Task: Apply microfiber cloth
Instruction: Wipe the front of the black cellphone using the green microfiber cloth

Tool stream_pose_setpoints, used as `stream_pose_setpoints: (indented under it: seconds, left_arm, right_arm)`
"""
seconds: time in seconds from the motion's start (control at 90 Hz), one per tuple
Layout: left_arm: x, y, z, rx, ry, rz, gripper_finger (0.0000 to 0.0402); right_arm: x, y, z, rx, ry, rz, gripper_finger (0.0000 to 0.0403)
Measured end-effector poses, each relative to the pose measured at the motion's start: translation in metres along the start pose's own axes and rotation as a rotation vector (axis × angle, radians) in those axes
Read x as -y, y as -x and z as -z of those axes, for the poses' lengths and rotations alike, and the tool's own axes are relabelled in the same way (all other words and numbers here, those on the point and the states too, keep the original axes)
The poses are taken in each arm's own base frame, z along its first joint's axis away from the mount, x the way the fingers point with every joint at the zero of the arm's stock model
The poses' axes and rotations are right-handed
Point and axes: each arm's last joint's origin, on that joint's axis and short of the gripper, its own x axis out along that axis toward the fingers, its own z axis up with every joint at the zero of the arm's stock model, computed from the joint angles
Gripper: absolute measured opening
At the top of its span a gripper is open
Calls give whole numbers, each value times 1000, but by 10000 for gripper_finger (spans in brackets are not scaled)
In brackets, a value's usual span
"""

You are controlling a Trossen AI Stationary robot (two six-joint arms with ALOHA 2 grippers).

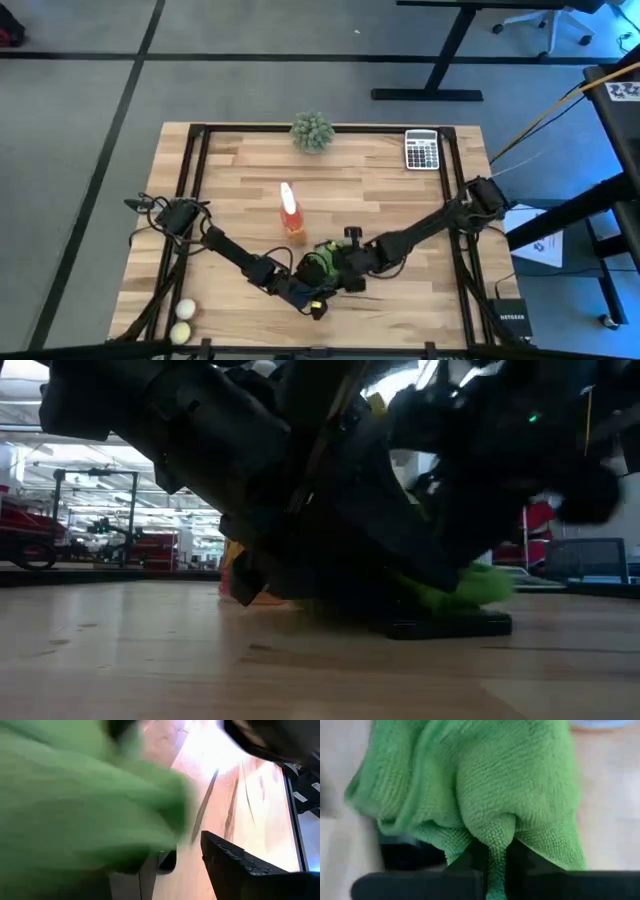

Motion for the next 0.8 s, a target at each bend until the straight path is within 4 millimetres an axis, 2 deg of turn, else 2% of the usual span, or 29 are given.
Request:
stream_pose_setpoints:
  seconds: [0.244,0.356,0.433,0.5,0.578,0.689,0.8]
  left_arm:
    - [0,0,0,-2,0,1,131]
    - [0,0,0,-2,0,2,131]
    - [0,0,0,-2,-1,2,131]
    - [0,0,0,-1,-1,1,131]
    - [0,0,0,0,-1,0,131]
    - [1,0,0,3,0,4,131]
    - [1,0,-1,5,-4,5,131]
  right_arm:
    - [36,-12,-7,-4,-8,76,10]
    - [40,-2,-8,-28,1,53,10]
    - [31,18,-12,-4,-2,-14,10]
    - [18,36,-16,35,-8,-138,10]
    - [2,46,-17,57,-18,-255,10]
    - [-18,45,-14,83,-14,-294,10]
    - [-29,26,-9,100,-6,-269,10]
